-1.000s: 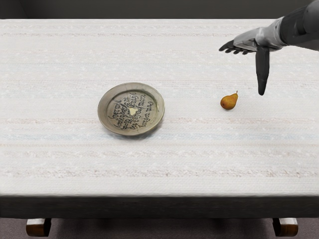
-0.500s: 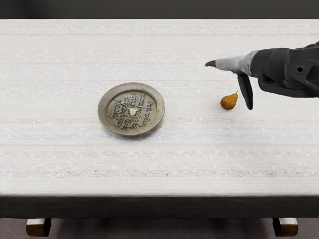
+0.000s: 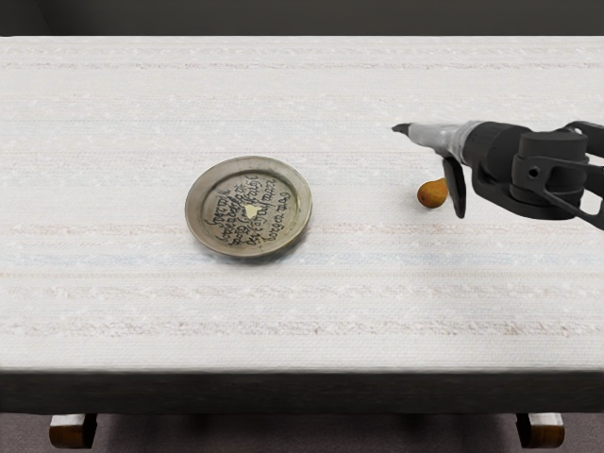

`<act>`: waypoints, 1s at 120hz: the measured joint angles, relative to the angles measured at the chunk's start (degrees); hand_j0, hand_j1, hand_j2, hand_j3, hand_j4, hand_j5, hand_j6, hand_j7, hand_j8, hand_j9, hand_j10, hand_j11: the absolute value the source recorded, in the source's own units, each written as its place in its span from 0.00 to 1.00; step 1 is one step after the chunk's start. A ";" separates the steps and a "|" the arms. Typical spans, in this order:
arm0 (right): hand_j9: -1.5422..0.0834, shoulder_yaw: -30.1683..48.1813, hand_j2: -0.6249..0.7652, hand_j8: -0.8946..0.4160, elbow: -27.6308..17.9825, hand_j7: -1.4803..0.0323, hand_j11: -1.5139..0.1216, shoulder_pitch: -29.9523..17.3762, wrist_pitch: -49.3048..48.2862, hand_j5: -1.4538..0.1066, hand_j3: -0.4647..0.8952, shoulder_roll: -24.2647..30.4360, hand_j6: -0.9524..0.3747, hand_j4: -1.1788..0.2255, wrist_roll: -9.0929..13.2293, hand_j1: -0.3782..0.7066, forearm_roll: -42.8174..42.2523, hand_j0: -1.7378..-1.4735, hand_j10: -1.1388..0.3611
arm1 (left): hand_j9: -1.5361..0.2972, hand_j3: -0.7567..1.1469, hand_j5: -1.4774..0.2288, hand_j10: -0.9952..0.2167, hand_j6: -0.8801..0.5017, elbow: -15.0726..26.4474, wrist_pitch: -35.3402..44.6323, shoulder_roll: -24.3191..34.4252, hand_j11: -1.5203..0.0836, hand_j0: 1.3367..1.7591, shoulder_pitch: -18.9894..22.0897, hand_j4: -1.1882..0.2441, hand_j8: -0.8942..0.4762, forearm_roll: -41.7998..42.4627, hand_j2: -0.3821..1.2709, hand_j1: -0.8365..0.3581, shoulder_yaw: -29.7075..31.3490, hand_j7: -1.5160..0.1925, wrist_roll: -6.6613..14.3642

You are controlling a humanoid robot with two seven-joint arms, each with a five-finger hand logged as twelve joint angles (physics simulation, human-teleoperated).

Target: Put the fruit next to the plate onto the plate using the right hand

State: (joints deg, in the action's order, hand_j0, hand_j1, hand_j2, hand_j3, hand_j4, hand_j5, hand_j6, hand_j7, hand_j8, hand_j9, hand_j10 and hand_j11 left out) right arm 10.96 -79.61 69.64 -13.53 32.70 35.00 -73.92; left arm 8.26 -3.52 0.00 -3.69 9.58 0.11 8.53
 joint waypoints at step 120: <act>0.95 -2.09 0.45 0.68 11.37 0.98 0.93 -5.20 5.51 0.93 0.34 -5.57 0.71 0.84 -4.57 0.03 -7.52 0.30 0.76 | 0.82 0.40 0.85 0.80 0.62 0.00 0.00 0.00 0.93 0.76 0.00 0.82 0.64 0.00 0.23 0.97 -0.02 0.87 -0.01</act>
State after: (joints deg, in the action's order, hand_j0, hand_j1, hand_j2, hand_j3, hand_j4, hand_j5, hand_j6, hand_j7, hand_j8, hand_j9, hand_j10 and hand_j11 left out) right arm 8.87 -68.25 64.43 -8.02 27.13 30.43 -81.44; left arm 8.26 -3.52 0.00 -3.69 9.58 0.08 8.52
